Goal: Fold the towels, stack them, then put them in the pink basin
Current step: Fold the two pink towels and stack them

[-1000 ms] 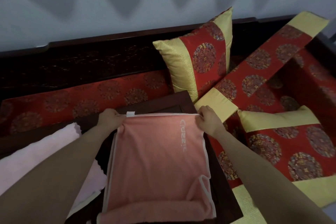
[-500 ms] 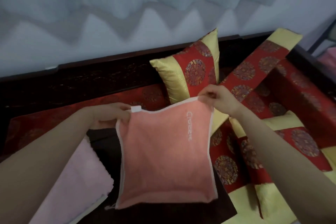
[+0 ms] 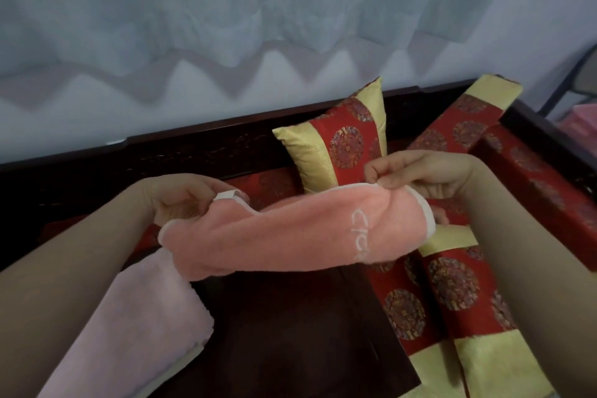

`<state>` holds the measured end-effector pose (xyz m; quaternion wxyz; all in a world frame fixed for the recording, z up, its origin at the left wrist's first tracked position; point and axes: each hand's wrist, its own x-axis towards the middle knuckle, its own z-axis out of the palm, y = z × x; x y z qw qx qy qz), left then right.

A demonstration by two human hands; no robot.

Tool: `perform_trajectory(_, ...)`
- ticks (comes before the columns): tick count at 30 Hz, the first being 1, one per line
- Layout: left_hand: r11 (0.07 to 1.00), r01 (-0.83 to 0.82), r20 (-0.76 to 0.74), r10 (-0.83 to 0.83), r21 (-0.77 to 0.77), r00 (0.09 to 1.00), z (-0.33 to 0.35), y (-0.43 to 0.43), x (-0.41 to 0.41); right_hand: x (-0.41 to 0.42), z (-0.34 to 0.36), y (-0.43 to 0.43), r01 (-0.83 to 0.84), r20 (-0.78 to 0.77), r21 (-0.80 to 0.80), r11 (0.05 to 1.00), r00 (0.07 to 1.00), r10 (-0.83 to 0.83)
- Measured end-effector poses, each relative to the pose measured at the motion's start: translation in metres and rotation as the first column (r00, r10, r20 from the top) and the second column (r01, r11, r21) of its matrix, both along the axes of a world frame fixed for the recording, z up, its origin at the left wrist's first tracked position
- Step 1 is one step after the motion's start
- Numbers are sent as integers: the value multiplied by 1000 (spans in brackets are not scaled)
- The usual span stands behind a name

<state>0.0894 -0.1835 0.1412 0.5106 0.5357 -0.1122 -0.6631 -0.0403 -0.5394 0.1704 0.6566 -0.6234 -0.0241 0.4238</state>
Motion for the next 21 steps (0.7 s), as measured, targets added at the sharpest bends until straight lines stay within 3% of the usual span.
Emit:
perform_trajectory(2,999,-50,-18,50,-19,999,-5,3,0,-1,-2,-1,-16,-56,95,995,998,22)
perform_trajectory(5,977,-207,58,210,-48,976,-14,2,1,2,-17,3,149,52,-57,987,988,-146)
perform_trajectory(7,943,-332,183,329,-11,927,-26,-2,6,10,-39,8,365,243,-261,893,921,-305)
perform_trajectory(9,890,-451,362,401,63,841,-47,-7,16,20,-72,10,546,447,-423,723,820,-357)
perform_trajectory(11,826,-544,637,340,149,692,-72,-11,24,28,-113,10,656,626,-504,562,726,-286)
perform_trajectory(13,828,-533,859,138,173,493,-93,-12,24,28,-145,14,702,713,-531,474,673,-198)
perform_trajectory(16,896,-403,951,-62,186,303,-121,-8,15,17,-179,28,737,790,-521,431,607,-84)
perform_trajectory(21,957,-274,986,-59,100,155,-142,0,-9,-16,-210,30,779,874,-457,429,482,57)
